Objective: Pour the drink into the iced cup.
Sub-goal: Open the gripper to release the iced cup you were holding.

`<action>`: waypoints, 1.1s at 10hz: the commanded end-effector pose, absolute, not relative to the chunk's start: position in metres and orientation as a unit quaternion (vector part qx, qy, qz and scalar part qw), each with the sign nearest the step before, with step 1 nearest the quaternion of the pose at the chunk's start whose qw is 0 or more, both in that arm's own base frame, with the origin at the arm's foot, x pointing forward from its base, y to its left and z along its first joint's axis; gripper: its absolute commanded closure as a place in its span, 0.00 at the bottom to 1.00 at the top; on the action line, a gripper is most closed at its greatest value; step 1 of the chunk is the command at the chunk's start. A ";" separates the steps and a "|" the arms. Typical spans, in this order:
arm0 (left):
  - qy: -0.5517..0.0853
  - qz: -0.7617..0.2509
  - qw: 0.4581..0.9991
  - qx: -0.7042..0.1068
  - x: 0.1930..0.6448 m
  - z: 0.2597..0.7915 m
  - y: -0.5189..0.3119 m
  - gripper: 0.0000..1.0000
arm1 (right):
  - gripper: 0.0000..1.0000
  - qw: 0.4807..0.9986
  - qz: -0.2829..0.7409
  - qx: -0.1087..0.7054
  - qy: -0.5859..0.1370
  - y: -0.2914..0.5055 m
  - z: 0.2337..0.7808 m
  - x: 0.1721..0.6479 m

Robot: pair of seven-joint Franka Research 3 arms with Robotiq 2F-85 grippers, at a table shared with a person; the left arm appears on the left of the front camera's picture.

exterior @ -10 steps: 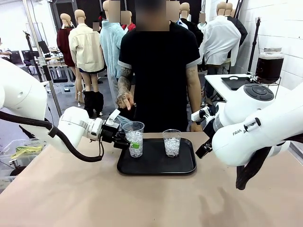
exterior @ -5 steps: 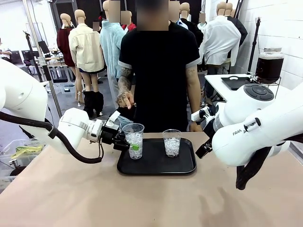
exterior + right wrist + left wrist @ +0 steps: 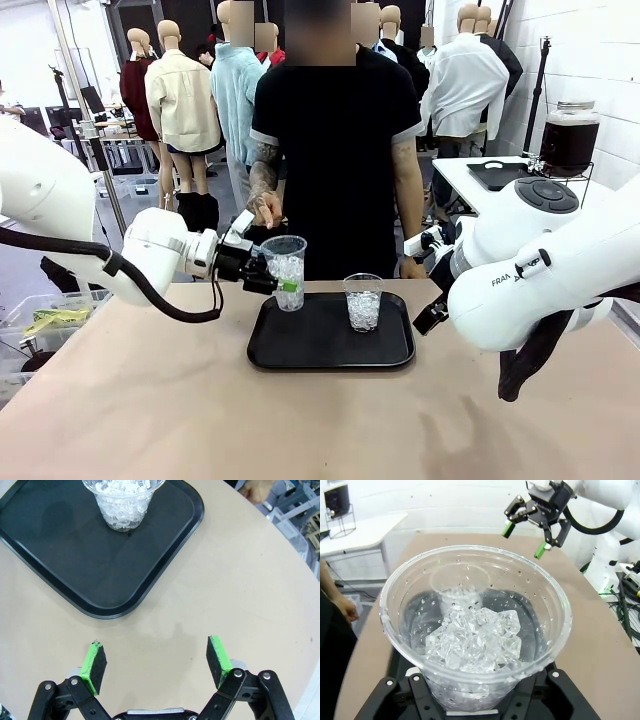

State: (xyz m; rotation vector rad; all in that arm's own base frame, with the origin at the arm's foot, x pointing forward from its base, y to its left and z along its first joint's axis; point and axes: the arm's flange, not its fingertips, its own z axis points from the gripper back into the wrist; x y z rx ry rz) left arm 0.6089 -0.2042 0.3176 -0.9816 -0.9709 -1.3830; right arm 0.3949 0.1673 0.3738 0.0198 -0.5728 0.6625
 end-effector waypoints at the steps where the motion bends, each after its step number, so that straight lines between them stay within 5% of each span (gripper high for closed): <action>1: -0.429 -0.579 0.566 -0.401 0.623 0.357 -0.198 0.37 | 0.00 0.906 0.321 0.010 -0.277 0.167 0.373 0.395; 3: -0.451 -0.602 0.546 -0.369 0.638 0.404 -0.186 0.37 | 0.00 0.906 0.321 0.010 -0.277 0.167 0.373 0.395; 6: -0.473 -0.561 0.588 -0.340 0.681 0.445 -0.168 0.37 | 0.00 0.906 0.321 0.010 -0.277 0.167 0.373 0.395; 11: -0.470 -0.527 0.603 -0.371 0.711 0.435 -0.152 0.37 | 0.00 0.906 0.321 0.010 -0.277 0.167 0.373 0.395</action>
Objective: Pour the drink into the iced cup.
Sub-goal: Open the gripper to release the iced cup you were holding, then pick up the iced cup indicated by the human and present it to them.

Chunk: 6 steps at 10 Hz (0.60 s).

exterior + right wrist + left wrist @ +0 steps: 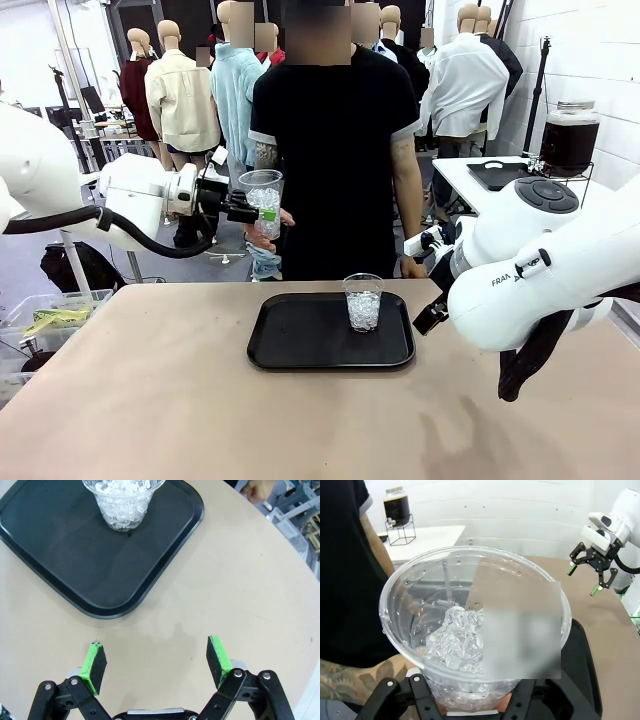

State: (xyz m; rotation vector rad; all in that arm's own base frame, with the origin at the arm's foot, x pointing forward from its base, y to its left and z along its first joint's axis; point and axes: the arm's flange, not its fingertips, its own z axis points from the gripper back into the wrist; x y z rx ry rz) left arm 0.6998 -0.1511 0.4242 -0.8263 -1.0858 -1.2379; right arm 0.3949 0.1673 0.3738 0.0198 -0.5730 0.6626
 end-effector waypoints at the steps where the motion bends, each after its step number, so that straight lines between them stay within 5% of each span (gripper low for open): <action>1: -0.471 -0.524 0.606 -0.369 0.713 0.435 -0.150 0.37 | 0.00 0.906 0.321 0.010 -0.277 0.167 0.373 0.395; 6: -0.464 -0.514 0.624 -0.361 0.714 0.431 -0.145 0.37 | 0.00 0.906 0.321 0.010 -0.277 0.167 0.373 0.395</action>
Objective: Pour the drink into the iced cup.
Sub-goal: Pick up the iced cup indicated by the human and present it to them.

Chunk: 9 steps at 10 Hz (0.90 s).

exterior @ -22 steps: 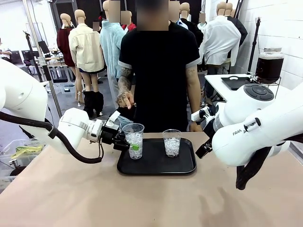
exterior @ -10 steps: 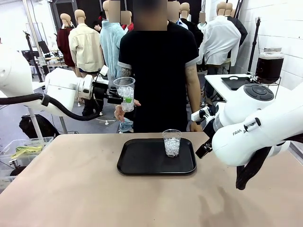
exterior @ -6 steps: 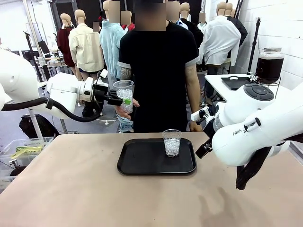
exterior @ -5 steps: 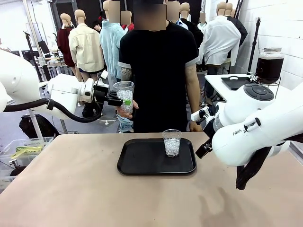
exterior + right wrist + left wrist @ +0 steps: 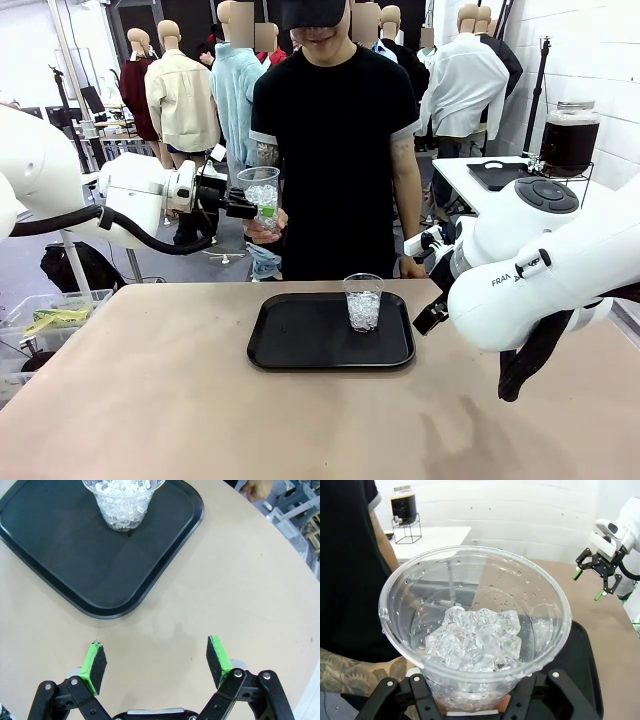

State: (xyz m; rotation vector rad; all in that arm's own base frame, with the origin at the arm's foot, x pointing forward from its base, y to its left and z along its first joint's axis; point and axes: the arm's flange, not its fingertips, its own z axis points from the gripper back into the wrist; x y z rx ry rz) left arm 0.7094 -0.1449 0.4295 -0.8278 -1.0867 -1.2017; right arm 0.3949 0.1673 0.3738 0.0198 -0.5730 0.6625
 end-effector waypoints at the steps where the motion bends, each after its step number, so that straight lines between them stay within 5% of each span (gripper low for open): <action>1: -0.462 -0.514 0.628 -0.359 0.714 0.430 -0.145 0.37 | 0.00 0.906 0.321 0.010 -0.277 0.167 0.373 0.395; 2: -0.457 -0.500 0.644 -0.356 0.712 0.430 -0.144 0.37 | 0.00 0.906 0.321 0.010 -0.277 0.167 0.373 0.395; 4: -0.452 -0.450 0.693 -0.336 0.702 0.427 -0.138 0.00 | 0.00 0.906 0.321 0.010 -0.277 0.167 0.373 0.395; 9: -0.464 -0.409 0.746 -0.246 0.623 0.436 -0.113 0.00 | 0.00 0.906 0.321 0.010 -0.277 0.167 0.373 0.395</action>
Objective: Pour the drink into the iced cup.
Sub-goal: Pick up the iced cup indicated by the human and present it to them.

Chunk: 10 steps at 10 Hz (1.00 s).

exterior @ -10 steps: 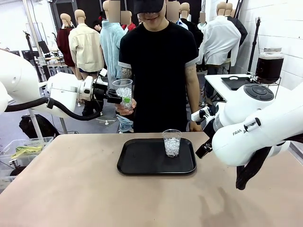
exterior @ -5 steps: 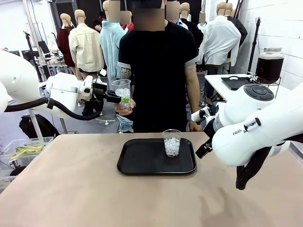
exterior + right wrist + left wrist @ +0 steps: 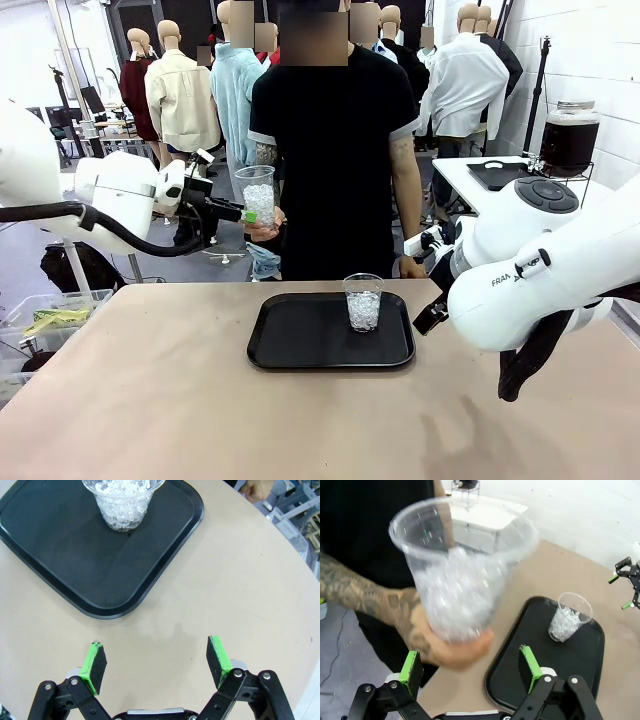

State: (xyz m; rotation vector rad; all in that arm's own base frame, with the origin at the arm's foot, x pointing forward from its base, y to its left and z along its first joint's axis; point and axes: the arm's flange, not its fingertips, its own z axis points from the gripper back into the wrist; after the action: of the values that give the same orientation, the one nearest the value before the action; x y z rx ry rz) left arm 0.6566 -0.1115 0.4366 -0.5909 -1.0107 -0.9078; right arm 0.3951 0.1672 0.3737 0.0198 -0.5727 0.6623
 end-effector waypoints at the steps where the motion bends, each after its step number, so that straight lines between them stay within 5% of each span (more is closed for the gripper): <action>1: -0.454 -0.409 0.759 -0.224 0.597 0.439 -0.102 0.00 | 0.00 0.906 0.321 0.010 -0.277 0.167 0.373 0.395; 6: -0.422 -0.294 0.856 -0.057 0.453 0.477 -0.004 0.00 | 0.00 0.906 0.321 0.010 -0.277 0.167 0.373 0.395; 10: -0.357 -0.224 0.906 -0.034 0.403 0.475 0.028 0.00 | 0.00 0.906 0.321 0.010 -0.277 0.167 0.373 0.395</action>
State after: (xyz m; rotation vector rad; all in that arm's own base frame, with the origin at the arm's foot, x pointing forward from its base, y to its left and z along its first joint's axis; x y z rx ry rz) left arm 0.4137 0.0324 0.4414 -0.0563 -0.7865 -0.4864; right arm 0.3953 0.1672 0.3740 0.0198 -0.5733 0.6619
